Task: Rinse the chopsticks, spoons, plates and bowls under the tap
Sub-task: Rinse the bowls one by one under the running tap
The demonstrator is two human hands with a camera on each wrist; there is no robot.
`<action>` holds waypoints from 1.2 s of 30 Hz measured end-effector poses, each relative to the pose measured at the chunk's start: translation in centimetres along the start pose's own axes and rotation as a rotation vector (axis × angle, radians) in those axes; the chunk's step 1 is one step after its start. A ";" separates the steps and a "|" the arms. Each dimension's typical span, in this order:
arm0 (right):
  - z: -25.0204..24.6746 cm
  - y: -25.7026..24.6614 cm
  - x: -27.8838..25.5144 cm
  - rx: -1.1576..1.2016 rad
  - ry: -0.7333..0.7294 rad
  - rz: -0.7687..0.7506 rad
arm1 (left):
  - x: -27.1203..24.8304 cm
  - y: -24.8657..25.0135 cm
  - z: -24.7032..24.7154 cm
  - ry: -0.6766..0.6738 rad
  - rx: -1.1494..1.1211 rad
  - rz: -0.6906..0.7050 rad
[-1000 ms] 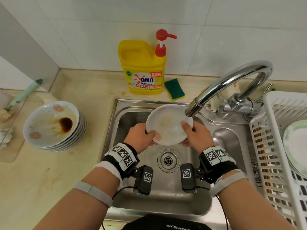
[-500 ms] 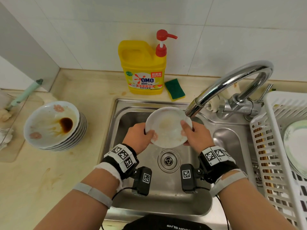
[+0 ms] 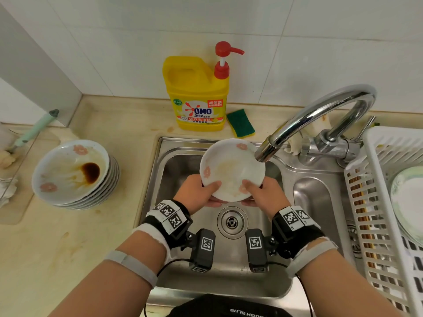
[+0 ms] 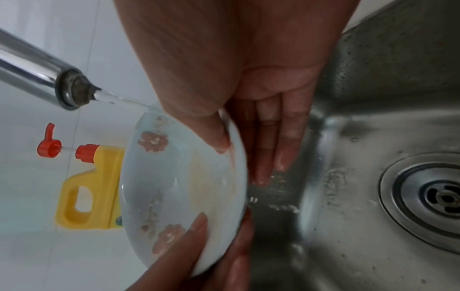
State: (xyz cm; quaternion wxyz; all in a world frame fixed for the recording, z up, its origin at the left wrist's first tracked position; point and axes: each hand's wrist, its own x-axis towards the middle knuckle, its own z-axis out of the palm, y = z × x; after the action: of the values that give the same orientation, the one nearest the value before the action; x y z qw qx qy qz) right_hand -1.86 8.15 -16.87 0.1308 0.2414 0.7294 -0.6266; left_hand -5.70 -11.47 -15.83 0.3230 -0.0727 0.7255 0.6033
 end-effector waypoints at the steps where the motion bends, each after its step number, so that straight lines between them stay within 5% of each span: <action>1: -0.2 -0.1 0.1 -0.019 0.004 -0.002 | 0.0 0.0 -0.1 0.000 0.014 0.012; 10: -0.8 -1.5 0.4 -0.213 0.116 -0.047 | 0.1 -0.4 -1.0 0.056 0.221 0.078; 17: -0.8 -0.7 0.2 -0.171 -0.028 -0.020 | 0.1 -0.4 -1.2 0.137 0.343 0.140; 28: -1.0 -1.2 0.3 -0.233 0.107 0.057 | 0.3 0.0 -1.0 0.167 0.515 0.189; 36: -0.3 -0.7 -0.1 0.024 -0.032 0.046 | -0.3 0.0 0.0 0.089 0.161 0.049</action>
State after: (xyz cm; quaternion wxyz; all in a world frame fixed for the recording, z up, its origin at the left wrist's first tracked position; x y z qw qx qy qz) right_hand -2.15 8.38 -16.17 0.1537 0.2497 0.7138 -0.6360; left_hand -5.48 -11.59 -15.68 0.2806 -0.0555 0.7870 0.5467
